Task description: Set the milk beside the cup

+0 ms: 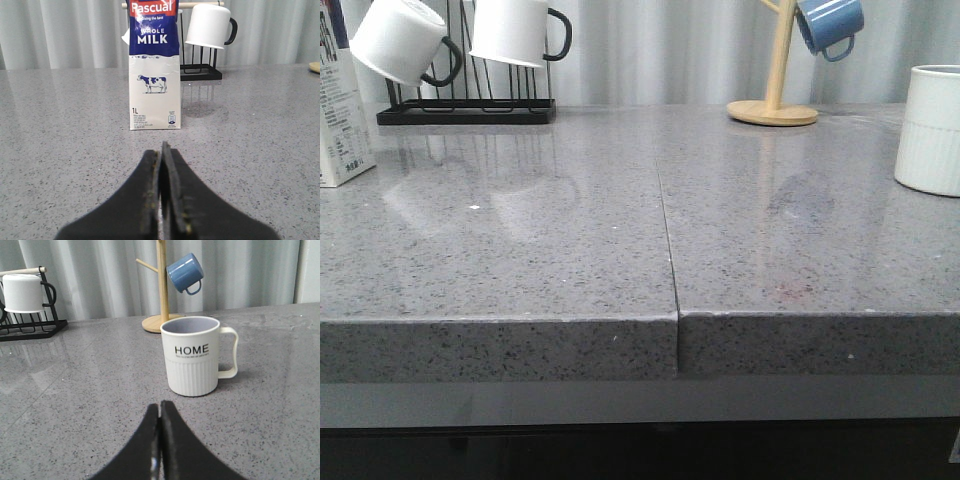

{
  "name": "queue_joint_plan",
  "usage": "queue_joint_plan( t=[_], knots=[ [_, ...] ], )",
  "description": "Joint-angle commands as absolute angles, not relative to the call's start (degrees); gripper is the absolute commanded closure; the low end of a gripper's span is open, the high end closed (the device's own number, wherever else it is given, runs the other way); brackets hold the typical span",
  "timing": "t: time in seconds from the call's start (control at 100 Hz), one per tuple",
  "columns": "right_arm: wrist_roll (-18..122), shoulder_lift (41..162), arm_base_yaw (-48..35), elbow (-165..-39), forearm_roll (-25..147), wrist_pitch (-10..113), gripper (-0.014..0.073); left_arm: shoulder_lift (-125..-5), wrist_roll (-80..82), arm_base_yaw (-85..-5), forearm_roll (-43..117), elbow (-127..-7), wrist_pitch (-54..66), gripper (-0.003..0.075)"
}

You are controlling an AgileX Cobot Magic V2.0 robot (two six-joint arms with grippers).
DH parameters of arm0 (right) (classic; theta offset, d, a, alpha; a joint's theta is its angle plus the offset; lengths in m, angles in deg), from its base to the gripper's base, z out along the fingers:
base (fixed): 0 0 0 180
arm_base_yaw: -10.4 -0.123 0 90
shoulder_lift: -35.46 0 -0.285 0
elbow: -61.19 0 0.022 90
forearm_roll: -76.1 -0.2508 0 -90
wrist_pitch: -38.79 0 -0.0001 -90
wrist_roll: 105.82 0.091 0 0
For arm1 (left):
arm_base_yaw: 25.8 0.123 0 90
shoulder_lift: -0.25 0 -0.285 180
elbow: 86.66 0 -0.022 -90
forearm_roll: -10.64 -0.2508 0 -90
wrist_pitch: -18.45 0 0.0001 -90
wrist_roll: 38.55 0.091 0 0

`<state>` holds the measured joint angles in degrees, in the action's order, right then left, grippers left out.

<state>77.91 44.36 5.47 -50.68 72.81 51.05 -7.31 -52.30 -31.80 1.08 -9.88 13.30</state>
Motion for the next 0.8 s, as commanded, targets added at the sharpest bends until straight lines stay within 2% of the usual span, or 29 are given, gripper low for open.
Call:
queue_joint_plan(
  t=[0.0,0.23,0.46,0.53,0.7,0.79],
  knots=[
    [77.61,48.84,5.54,-55.87,74.02,50.55,0.0715,-5.63,-52.69,-32.15,1.2,-6.9,17.73,0.0741],
    [77.61,61.46,5.54,-63.03,76.1,53.89,0.0715,-5.63,-52.69,-32.15,1.2,-6.9,17.73,0.0741],
    [77.61,68.96,5.6,-63.25,76.1,47.1,0.0699,-5.63,-52.69,-32.15,1.2,-6.9,17.73,0.0741],
    [77.61,70.15,5.54,-63.25,76.1,47.26,0.0618,-5.63,-52.69,-32.15,1.2,-6.9,17.73,0.0741],
    [77.61,70.79,5.54,-63.25,76.1,46.81,0.0292,-5.63,-52.69,-32.15,1.2,-6.9,17.73,0.0741],
    [77.61,70.79,5.6,-63.25,76.1,46.69,0.0209,-5.63,-52.69,-32.15,1.2,-6.9,17.73,0.0741]
  ],
)
